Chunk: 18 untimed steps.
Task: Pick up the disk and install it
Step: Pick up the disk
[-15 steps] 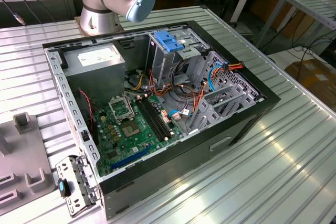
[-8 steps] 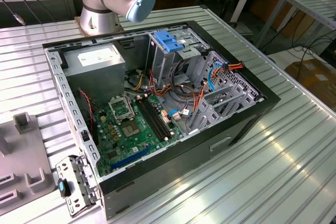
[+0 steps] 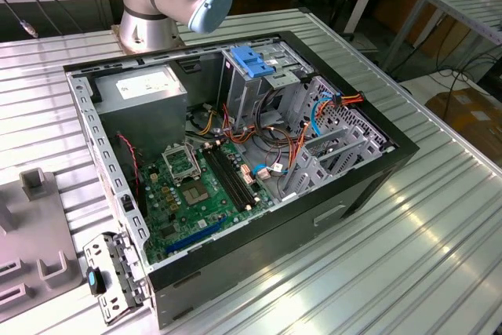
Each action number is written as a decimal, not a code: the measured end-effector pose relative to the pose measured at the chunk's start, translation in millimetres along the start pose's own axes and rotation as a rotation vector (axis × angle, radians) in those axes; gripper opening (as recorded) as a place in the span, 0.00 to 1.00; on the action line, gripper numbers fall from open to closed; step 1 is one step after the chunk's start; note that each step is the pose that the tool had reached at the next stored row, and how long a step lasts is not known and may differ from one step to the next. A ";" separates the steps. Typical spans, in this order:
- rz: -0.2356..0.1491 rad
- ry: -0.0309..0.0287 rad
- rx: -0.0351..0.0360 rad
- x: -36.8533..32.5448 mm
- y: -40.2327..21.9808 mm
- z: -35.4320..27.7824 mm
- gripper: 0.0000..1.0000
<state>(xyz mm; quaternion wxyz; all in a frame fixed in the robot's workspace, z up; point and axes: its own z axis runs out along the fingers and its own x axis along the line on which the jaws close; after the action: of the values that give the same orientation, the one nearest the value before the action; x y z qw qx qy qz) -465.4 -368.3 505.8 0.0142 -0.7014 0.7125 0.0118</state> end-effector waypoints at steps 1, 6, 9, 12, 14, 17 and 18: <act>0.000 0.0000 0.0001 0.0 -0.2 0.1 0.37; 0.000 0.0000 0.0000 0.0 -1.8 0.0 0.37; 0.000 0.0000 0.0001 0.0 -2.4 0.1 0.37; 0.000 0.0000 0.0000 0.0 -4.1 0.0 0.37; 0.000 0.0000 0.0000 -0.1 -5.5 0.0 0.37; 0.000 0.0000 0.0001 -0.1 -8.4 0.1 0.37; 0.000 0.0000 0.0001 -0.1 -9.1 0.1 0.37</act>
<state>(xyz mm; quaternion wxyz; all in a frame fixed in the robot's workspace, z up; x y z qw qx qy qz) -456.3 -368.3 505.7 0.0143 -0.7014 0.7125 0.0118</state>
